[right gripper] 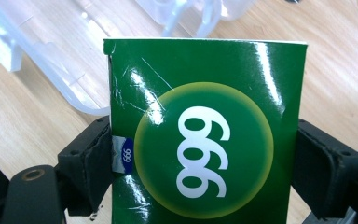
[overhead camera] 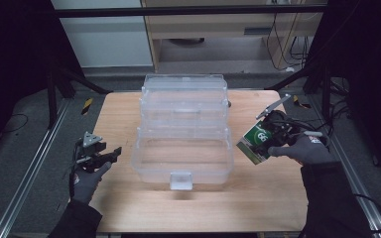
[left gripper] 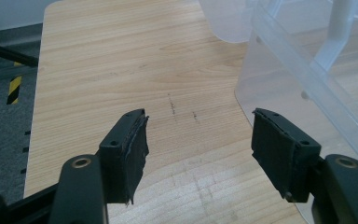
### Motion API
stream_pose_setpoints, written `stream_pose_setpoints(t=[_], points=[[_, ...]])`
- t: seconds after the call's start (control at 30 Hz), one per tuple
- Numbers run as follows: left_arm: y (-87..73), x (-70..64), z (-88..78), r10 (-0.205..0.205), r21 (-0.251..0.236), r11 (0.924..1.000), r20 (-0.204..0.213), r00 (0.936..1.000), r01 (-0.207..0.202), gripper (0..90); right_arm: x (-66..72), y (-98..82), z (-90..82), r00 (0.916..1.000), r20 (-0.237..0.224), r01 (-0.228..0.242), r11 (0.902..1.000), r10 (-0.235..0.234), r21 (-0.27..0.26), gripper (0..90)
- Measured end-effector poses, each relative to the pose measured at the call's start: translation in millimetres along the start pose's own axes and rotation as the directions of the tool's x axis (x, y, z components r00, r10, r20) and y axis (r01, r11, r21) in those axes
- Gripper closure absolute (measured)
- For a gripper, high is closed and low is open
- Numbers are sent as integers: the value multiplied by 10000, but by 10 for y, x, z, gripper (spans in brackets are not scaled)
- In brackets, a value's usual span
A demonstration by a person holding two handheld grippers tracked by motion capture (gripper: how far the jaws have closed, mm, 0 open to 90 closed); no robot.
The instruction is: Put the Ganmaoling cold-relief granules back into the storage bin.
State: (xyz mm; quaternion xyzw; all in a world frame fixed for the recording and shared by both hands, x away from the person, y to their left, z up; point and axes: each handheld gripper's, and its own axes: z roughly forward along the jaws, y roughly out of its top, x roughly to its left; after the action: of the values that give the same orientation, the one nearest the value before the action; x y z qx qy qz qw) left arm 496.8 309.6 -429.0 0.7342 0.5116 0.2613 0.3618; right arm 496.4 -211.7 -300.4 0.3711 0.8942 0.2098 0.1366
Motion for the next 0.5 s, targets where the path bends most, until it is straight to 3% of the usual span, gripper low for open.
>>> stream_pose_setpoints(t=[0.1, 0.3, 0.5], points=[[-7, -6, 11, 7, 48, 10000, 3, 10000, -7, 351, 18, 111, -8, 9983, -209, 556, 9984, -553, 133, 177], [-8, 0, 6, 34, 43, 10000, -6, 10000, -34, 351, 46, 290, -7, 9906, -623, 1245, 9914, -1220, 389, 176], [-10, 1, 12, 5, 40, 10000, 2, 10000, -5, 351, 92, 436, 42, 9725, -1179, 2077, 9771, -2010, 473, 176]])
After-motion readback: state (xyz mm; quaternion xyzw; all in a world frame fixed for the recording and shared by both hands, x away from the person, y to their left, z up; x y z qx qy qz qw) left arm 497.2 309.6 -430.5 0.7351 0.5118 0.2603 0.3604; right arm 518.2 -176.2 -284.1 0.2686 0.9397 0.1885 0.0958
